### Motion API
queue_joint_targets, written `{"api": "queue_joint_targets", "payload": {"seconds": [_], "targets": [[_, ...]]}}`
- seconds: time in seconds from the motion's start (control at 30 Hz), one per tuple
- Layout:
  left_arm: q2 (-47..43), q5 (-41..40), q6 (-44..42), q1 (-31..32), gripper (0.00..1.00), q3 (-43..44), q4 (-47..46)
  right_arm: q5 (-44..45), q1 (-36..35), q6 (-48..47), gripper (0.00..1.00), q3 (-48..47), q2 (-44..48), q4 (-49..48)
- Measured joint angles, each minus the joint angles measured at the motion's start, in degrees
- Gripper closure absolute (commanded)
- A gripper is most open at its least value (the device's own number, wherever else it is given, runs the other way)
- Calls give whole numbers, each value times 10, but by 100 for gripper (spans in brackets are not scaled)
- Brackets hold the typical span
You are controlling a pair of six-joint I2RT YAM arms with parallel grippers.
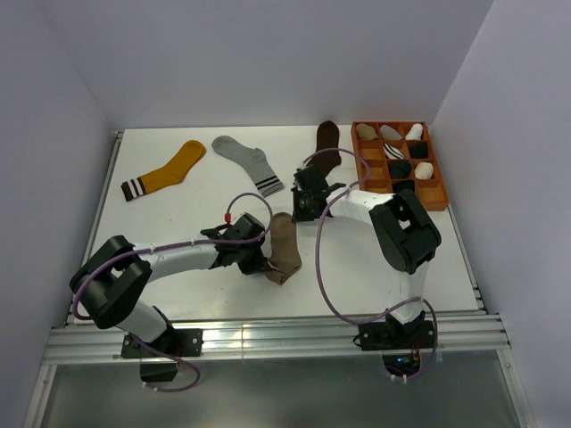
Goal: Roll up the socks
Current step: Roll the sock at the center of the board.
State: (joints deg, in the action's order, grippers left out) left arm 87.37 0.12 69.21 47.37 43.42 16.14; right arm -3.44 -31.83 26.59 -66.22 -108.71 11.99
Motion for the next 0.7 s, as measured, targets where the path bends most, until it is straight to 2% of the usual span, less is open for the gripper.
{"api": "queue_joint_targets", "payload": {"seconds": [0.3, 0.4, 0.57, 0.7], "targets": [[0, 3, -25, -5, 100, 7, 18, 26, 19, -4, 80, -31, -16, 11], [0, 5, -25, -5, 100, 7, 18, 24, 18, -12, 75, -24, -7, 5], [8, 5, -25, -5, 100, 18, 28, 24, -2, -33, 67, 61, 103, -7], [10, 6, -25, -6, 100, 23, 34, 26, -67, -42, 65, 123, 220, -20]]}}
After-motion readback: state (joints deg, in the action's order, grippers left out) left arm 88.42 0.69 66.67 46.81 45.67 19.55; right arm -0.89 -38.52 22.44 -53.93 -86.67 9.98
